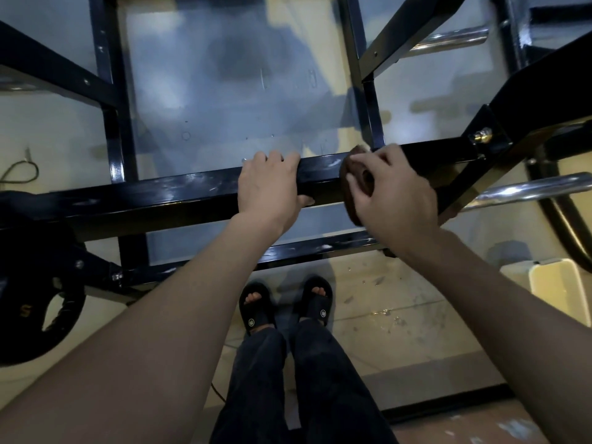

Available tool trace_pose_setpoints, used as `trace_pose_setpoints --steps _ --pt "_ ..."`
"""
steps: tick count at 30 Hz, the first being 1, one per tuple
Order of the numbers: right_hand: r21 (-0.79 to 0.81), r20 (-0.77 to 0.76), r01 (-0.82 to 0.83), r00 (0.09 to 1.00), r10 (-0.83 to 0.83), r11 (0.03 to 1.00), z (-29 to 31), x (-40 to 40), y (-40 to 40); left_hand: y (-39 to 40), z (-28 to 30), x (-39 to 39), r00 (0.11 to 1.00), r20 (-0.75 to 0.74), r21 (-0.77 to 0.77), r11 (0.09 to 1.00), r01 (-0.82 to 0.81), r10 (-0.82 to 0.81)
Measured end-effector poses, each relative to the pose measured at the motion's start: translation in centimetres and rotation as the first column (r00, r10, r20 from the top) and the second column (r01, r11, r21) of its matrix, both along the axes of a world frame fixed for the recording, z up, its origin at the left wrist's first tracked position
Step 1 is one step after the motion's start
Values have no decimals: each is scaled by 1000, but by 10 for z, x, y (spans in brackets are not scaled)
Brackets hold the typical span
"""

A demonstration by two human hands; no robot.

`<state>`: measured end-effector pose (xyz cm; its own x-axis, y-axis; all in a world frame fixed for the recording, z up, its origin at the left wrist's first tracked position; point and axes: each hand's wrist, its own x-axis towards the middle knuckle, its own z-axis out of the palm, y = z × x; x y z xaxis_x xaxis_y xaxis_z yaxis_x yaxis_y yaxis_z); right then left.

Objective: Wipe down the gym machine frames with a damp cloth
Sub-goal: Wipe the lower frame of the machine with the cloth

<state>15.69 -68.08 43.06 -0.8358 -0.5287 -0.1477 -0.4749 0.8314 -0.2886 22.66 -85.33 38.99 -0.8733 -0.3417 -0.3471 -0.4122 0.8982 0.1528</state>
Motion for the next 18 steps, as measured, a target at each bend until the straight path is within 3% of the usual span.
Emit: trace_pose_setpoints --steps 2,5,7,13,18 --pt "39 -35 -42 998 44 998 1 2 11 0 -1 0 1000 -8 1 1000 -1 1" --pt "119 -46 155 988 -150 981 3 -22 8 0 -2 1 1000 -14 -1 1000 -5 5" --pt "132 -32 200 980 -197 971 2 -25 -8 0 -2 1 1000 -16 7 1000 -10 10" --pt "28 25 -37 999 36 999 8 3 -4 -7 2 -2 997 11 -5 997 73 -73" --pt "118 16 195 980 -198 974 3 -26 -12 -46 14 14 982 133 -64 988 144 -134"
